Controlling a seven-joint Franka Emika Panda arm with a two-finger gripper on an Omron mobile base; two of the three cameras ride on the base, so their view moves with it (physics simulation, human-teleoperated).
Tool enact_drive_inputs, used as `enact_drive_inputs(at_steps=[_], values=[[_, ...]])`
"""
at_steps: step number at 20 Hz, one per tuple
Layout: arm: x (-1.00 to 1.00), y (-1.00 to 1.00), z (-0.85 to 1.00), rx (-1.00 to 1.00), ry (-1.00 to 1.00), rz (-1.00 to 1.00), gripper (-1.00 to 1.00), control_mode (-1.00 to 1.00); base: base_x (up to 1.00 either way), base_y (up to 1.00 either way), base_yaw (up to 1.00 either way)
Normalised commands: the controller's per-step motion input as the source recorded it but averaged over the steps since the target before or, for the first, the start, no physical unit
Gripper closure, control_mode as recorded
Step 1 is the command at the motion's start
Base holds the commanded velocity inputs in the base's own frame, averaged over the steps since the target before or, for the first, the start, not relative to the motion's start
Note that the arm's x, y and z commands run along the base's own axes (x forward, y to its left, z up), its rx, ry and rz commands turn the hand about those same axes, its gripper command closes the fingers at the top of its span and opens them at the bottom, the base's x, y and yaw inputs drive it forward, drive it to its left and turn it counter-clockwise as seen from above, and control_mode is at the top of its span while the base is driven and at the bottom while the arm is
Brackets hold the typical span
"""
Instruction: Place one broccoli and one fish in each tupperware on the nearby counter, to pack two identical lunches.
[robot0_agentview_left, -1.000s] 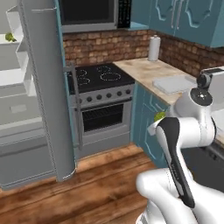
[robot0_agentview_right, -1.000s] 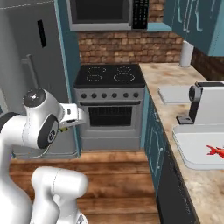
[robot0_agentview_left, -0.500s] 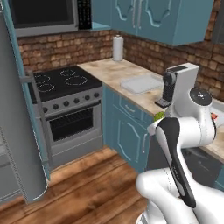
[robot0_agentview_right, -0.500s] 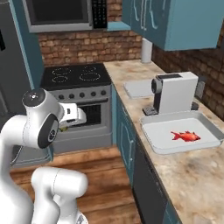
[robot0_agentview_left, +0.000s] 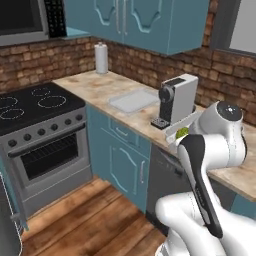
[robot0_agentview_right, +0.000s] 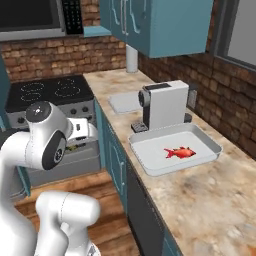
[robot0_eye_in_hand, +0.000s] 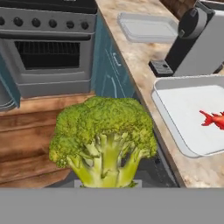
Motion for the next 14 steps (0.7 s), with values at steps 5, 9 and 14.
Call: enact_drive_inputs(at_steps=[5,9,14], values=[[0.0,0.0,0.0,0.0,0.0,0.0,1.0,1.0,0.66,-0.07,-0.29],[0.0,0.0,0.0,0.0,0.0,0.0,1.0,1.0,0.7,0.0,-0.28],[0.0,0.0,0.0,0.0,0.0,0.0,1.0,1.0,0.64,-0.22,-0.27]])
